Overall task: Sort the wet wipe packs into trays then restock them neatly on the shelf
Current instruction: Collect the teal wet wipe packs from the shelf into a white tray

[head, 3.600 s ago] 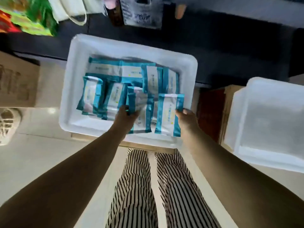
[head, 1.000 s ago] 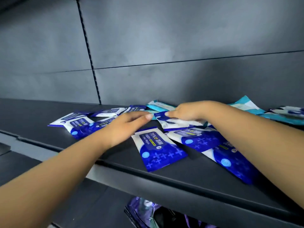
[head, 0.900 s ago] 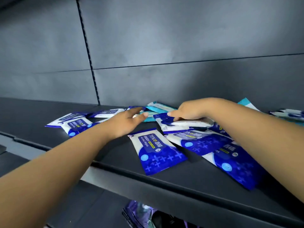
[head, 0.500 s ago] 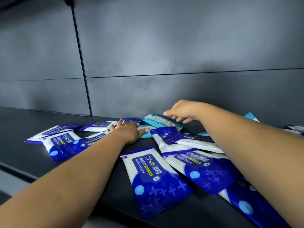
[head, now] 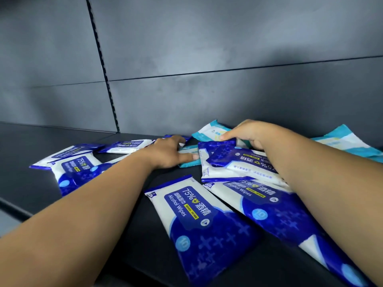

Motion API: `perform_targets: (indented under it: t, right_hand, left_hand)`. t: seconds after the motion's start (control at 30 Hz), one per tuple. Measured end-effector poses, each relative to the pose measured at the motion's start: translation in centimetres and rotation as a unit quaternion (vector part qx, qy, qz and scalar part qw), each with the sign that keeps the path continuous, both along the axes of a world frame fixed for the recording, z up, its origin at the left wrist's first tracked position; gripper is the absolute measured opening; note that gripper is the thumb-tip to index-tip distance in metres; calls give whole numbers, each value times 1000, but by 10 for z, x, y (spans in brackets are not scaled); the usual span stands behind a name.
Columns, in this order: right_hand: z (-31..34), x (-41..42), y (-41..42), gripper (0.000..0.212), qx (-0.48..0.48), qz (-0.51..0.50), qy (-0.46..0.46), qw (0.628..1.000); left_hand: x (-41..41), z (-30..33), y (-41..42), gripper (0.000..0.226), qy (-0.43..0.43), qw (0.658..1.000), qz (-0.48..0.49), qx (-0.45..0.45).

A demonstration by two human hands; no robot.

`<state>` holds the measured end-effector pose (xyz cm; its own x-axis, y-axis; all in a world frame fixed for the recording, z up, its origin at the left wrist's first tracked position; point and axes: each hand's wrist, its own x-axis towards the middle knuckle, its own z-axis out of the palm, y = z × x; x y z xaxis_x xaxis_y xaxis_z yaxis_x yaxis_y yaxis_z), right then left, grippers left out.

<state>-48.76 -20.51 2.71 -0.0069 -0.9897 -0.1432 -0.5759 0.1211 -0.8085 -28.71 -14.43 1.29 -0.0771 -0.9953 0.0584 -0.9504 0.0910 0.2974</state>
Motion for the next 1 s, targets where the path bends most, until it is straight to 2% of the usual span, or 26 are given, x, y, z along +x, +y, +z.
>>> perform_targets:
  t: [0.07, 0.13, 0.2, 0.27, 0.37, 0.47, 0.53, 0.57, 0.63, 0.67, 0.7, 0.83, 0.9, 1.0]
  right_hand:
    - [0, -2, 0, 53, -12, -10, -42, 999]
    - [0, -3, -1, 43, -22, -8, -78, 997]
    - [1, -2, 1, 34, -19, 1, -82, 996]
    - [3, 0, 6, 26, -21, 18, -86, 996]
    - [5, 3, 11, 10, -51, 41, -134, 989]
    - [9, 4, 15, 10, -125, 20, -179, 976]
    - [15, 2, 19, 9, -185, -18, -218, 958]
    - [21, 3, 23, 9, -203, -34, -253, 945]
    - [33, 3, 37, 16, -213, -49, -306, 927]
    - [39, 4, 43, 12, -216, -45, -311, 924]
    - [45, 5, 50, 6, -218, -38, -313, 924]
    - [73, 20, 96, 8, -214, -4, -332, 919]
    - [84, 32, 124, 8, -202, 7, -349, 915]
    - [93, 59, 177, 6, -197, 13, -361, 912]
  left_hand:
    - [-2, 2, 1, 76, -17, 1000, 4, 16]
    - [-3, 4, 2, 69, -26, 999, 12, 32]
    - [-2, 3, 3, 62, 14, 999, 16, 26]
    - [2, 3, 3, 54, 69, 997, 30, 3]
    - [9, 11, 7, 46, 66, 995, 72, -29]
    - [20, 17, 13, 51, 111, 980, 126, -103]
    - [24, 16, 19, 48, 205, 949, 158, -181]
    - [26, 17, 22, 45, 284, 917, 157, -232]
    - [25, 25, 31, 41, 467, 821, 127, -302]
    - [24, 31, 39, 38, 530, 781, 110, -312]
    - [24, 35, 45, 33, 571, 755, 93, -307]
    - [31, 42, 80, 10, 667, 709, 34, -226]
    - [40, 45, 96, 13, 694, 693, 15, -193]
    - [59, 52, 127, 21, 700, 693, -25, -167]
